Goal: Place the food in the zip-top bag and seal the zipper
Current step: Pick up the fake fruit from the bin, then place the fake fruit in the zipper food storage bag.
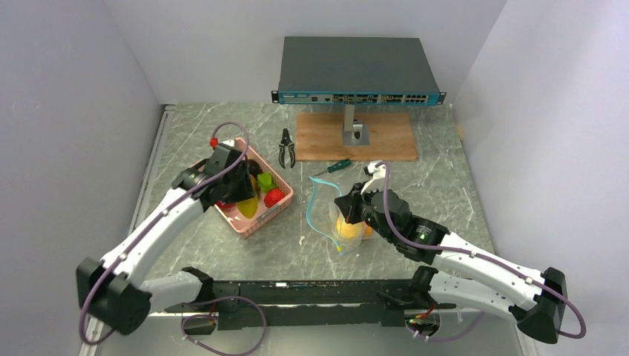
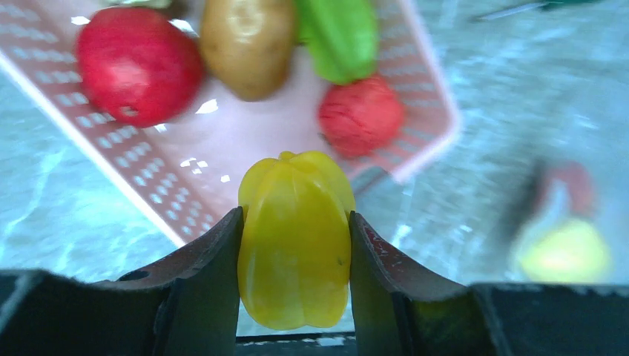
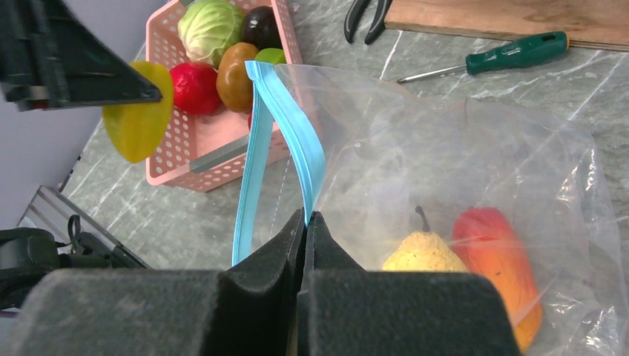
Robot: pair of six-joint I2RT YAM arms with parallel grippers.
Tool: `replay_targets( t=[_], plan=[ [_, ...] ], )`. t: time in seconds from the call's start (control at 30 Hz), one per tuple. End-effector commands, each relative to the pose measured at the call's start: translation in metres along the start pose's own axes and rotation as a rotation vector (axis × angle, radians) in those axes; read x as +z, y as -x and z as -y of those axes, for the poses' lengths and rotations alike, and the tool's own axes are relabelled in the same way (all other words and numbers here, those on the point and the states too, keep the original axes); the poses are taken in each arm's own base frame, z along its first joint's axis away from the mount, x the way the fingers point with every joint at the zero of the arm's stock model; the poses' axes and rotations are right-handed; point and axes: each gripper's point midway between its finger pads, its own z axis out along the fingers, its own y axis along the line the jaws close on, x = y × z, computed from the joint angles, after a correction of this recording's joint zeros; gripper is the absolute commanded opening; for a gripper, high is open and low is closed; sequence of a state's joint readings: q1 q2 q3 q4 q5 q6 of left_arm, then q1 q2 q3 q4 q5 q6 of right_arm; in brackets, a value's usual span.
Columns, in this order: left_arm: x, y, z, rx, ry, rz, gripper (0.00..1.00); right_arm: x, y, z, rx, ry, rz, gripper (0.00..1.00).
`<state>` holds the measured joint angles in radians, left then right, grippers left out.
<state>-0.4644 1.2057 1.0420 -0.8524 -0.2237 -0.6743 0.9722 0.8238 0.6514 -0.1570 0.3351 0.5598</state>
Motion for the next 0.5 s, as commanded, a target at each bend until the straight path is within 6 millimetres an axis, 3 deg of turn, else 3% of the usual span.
replay_targets(
  t=[0.0, 0.17, 0.3, 0.37, 0.47],
  plan=[
    [-0.046, -0.002, 0.054, -0.002, -0.404, 0.041, 0.26, 0.0, 0.015, -0.011, 0.022, 0.03, 0.042, 0.0],
    [-0.113, -0.007, 0.115, 0.012, -0.943, 0.104, 0.3, 0.004, 0.012, -0.014, 0.025, 0.044, 0.03, 0.0],
    [-0.156, -0.01, 0.144, 0.021, -1.176, 0.102, 0.34, 0.004, 0.011, -0.017, 0.034, 0.056, 0.025, 0.0],
    [-0.165, -0.018, 0.158, 0.047, -1.215, 0.09, 0.38, 0.004, 0.011, -0.019, 0.036, 0.061, 0.023, 0.0],
    [-0.156, -0.031, 0.178, 0.088, -1.18, 0.042, 0.38, 0.004, 0.013, -0.021, 0.041, 0.068, 0.027, 0.0]
  ],
)
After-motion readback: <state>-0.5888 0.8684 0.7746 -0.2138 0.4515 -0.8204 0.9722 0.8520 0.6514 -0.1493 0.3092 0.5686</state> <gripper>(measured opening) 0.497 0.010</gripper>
